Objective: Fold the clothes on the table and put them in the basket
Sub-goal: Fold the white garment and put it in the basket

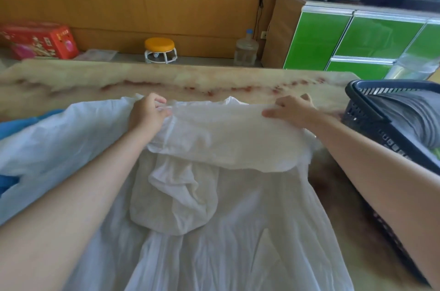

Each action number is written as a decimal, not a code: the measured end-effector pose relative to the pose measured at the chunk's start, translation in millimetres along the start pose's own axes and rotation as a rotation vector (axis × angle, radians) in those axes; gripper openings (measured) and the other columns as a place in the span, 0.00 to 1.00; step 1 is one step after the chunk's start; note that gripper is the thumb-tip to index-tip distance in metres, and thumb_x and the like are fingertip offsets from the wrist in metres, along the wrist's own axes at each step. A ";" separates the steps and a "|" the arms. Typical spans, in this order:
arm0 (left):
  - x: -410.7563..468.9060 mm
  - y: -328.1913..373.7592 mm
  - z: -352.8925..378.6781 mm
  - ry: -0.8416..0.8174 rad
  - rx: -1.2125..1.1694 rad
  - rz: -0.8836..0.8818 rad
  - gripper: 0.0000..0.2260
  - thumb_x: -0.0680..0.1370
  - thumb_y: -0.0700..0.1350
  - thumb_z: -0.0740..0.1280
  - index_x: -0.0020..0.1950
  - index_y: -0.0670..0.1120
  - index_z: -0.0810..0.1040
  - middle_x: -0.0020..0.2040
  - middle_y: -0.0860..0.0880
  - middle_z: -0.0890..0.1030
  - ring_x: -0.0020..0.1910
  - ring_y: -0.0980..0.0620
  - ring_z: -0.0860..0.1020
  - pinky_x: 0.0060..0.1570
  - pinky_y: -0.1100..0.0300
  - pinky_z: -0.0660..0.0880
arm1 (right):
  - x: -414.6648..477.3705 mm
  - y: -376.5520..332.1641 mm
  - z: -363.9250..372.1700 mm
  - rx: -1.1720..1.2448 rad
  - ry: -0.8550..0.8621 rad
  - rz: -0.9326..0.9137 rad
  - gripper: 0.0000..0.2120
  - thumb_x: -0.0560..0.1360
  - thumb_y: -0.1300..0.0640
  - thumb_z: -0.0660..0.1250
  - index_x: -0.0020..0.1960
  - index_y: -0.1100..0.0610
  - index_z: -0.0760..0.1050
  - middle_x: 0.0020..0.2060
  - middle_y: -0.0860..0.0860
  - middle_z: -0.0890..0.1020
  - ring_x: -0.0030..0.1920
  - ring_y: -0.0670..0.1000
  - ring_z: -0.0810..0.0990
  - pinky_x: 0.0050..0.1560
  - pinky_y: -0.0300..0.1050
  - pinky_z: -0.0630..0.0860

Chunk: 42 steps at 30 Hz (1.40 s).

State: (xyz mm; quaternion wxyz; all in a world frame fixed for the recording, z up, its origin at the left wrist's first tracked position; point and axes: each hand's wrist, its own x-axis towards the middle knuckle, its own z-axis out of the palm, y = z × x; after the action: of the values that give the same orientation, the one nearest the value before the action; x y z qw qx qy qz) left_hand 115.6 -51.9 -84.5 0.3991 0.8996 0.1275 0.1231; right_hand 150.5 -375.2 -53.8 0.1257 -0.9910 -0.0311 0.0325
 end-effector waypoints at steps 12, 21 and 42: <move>-1.2 -34.0 -17.1 -0.012 -0.206 -0.141 0.30 0.71 0.39 0.74 0.71 0.43 0.66 0.62 0.43 0.74 0.62 0.45 0.73 0.57 0.53 0.71 | -138.2 -9.4 37.8 0.265 0.360 0.005 0.32 0.69 0.38 0.70 0.68 0.48 0.65 0.67 0.48 0.61 0.67 0.49 0.57 0.69 0.48 0.54; -10.7 -37.5 -5.6 0.073 -0.358 -0.135 0.25 0.71 0.32 0.70 0.67 0.44 0.72 0.64 0.45 0.74 0.62 0.48 0.74 0.53 0.58 0.72 | -196.4 22.6 57.6 0.361 0.415 0.249 0.13 0.73 0.59 0.70 0.54 0.48 0.72 0.38 0.43 0.78 0.38 0.42 0.74 0.36 0.46 0.69; -32.1 -41.9 4.7 0.171 -0.325 -0.159 0.13 0.70 0.38 0.73 0.54 0.46 0.80 0.50 0.47 0.78 0.47 0.50 0.76 0.40 0.63 0.71 | -178.8 25.9 71.8 0.197 0.512 0.168 0.08 0.70 0.54 0.74 0.44 0.55 0.76 0.38 0.48 0.78 0.41 0.53 0.76 0.38 0.49 0.73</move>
State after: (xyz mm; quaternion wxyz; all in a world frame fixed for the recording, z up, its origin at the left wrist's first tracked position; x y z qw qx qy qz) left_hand 81.5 -38.4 -122.8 0.5354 0.7966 0.2098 0.1863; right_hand -31.4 -395.0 -119.6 0.2219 -0.9491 0.0874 -0.2056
